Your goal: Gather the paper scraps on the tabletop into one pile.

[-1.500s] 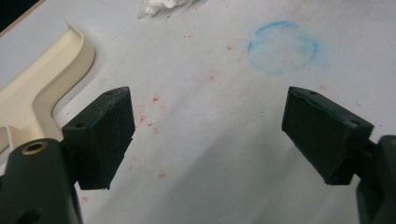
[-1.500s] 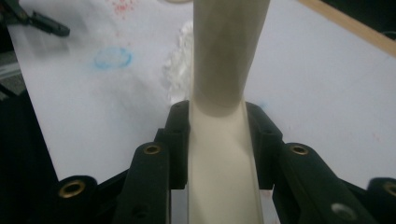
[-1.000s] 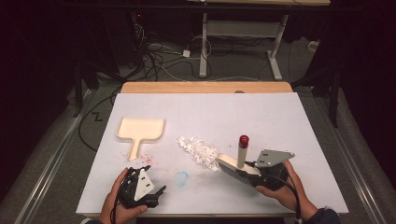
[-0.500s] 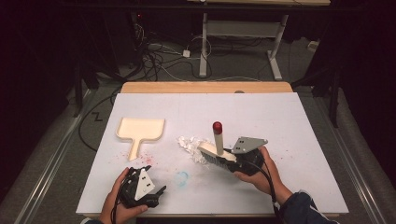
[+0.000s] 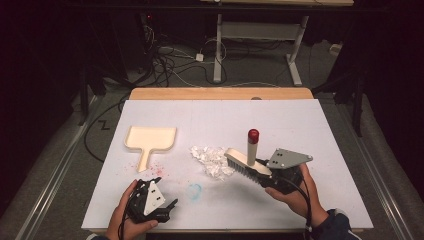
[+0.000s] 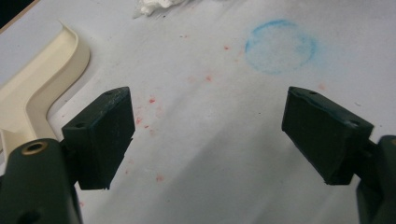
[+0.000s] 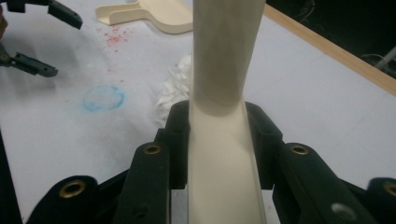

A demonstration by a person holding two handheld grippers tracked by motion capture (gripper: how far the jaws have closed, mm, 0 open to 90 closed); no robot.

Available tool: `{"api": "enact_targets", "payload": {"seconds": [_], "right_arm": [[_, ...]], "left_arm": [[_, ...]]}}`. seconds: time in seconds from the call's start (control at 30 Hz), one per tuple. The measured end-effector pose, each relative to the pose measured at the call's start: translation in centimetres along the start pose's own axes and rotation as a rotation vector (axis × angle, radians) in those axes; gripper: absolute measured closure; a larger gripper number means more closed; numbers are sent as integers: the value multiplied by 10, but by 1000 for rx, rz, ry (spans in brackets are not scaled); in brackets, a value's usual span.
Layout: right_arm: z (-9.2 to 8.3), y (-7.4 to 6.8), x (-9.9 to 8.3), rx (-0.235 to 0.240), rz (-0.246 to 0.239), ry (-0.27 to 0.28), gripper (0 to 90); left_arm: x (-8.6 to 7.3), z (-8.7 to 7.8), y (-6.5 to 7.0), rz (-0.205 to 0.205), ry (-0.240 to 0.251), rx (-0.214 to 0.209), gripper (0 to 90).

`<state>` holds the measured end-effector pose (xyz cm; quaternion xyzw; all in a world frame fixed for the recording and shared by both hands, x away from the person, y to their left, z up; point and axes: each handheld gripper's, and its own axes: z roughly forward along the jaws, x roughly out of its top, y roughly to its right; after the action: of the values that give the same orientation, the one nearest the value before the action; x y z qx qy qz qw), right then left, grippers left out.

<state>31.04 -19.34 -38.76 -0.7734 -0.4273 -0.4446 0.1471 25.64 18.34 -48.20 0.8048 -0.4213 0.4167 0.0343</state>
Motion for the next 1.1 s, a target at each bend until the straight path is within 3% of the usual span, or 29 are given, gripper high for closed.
{"api": "enact_targets", "payload": {"seconds": [0.1,0.17,0.23,0.33,0.4,0.6,0.8,0.93,1.1], "right_arm": [[0,5,-4,-59,46,-16,684],[6,6,-8,-139,58,-35,684],[17,5,-12,-223,54,-65,684],[38,6,-18,-270,90,-89,684],[49,2,-19,-269,100,-71,684],[79,-18,-3,-250,56,-67,684],[99,-20,13,-240,82,-21,684],[99,-16,17,-257,78,-4,684],[75,-7,17,-231,94,31,684]], "left_arm": [[0,0,0,1,1,-1,165],[0,0,0,0,2,-2,165],[0,0,0,1,2,-3,165],[1,0,1,4,4,-7,165],[1,0,1,6,4,-11,165],[0,1,0,3,4,-18,165],[-1,1,0,4,3,-18,165],[-2,0,-1,0,0,-19,165],[-2,0,1,1,-2,-15,165]]}}
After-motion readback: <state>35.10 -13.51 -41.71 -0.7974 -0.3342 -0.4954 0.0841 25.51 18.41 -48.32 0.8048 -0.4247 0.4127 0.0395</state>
